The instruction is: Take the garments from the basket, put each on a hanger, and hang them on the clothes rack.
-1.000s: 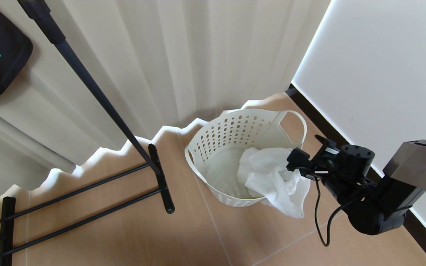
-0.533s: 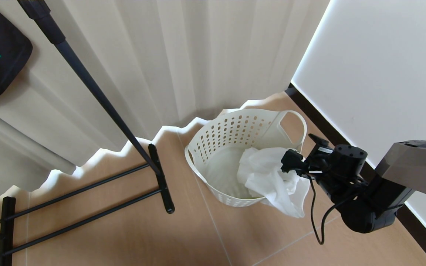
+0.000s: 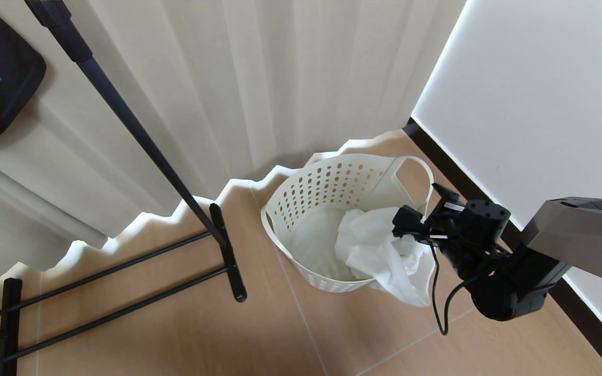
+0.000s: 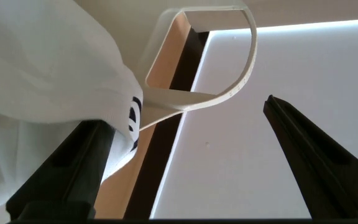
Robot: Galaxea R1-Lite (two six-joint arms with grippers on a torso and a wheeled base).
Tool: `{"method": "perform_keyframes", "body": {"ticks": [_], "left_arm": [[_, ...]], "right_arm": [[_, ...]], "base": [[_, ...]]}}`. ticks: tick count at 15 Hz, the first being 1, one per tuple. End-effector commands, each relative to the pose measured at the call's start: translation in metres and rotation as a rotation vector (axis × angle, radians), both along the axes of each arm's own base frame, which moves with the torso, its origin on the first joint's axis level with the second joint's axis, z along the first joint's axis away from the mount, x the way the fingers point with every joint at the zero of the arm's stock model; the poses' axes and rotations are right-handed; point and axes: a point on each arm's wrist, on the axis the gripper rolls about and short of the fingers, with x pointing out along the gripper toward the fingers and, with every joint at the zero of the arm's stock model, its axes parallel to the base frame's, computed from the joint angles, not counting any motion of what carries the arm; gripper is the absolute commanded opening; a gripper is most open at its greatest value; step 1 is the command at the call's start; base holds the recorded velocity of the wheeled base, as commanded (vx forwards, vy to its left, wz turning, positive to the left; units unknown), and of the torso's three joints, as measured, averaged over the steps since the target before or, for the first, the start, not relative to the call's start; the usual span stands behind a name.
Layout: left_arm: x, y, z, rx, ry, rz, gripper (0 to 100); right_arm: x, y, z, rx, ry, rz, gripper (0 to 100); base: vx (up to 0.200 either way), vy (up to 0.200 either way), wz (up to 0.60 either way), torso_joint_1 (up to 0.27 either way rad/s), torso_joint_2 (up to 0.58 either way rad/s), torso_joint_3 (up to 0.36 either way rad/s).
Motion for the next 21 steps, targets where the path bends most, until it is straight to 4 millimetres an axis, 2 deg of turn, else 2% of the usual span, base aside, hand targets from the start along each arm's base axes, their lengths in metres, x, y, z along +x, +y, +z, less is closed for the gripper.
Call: {"method": "perform_keyframes", "body": {"ticks": [1, 4, 8, 21], "left_arm": [[0.0, 0.0, 0.0, 0.0, 0.001, 0.0, 100], [0.0, 0.0, 0.0, 0.0, 0.001, 0.0, 100], [0.0, 0.0, 0.0, 0.0, 0.001, 0.0, 100], [0.0, 0.0, 0.0, 0.0, 0.001, 0.0, 100]], "right_arm": [[0.001, 0.0, 0.004, 0.0, -0.015, 0.001, 100], [-0.002, 0.0, 0.012, 0.012, -0.073, 0.001, 100], [-0.006, -0.003, 0.012, -0.002, -0.126, -0.014, 100], [-0.015, -0.004, 0.035, 0.009, -0.174, -0.029, 100]], "base": [[0.0, 0.0, 0.0, 0.0, 0.0, 0.0], [0.0, 0.0, 0.0, 0.0, 0.0, 0.0], [0.0, 0.0, 0.0, 0.0, 0.0, 0.0], [0.0, 0.0, 0.0, 0.0, 0.0, 0.0]]}}
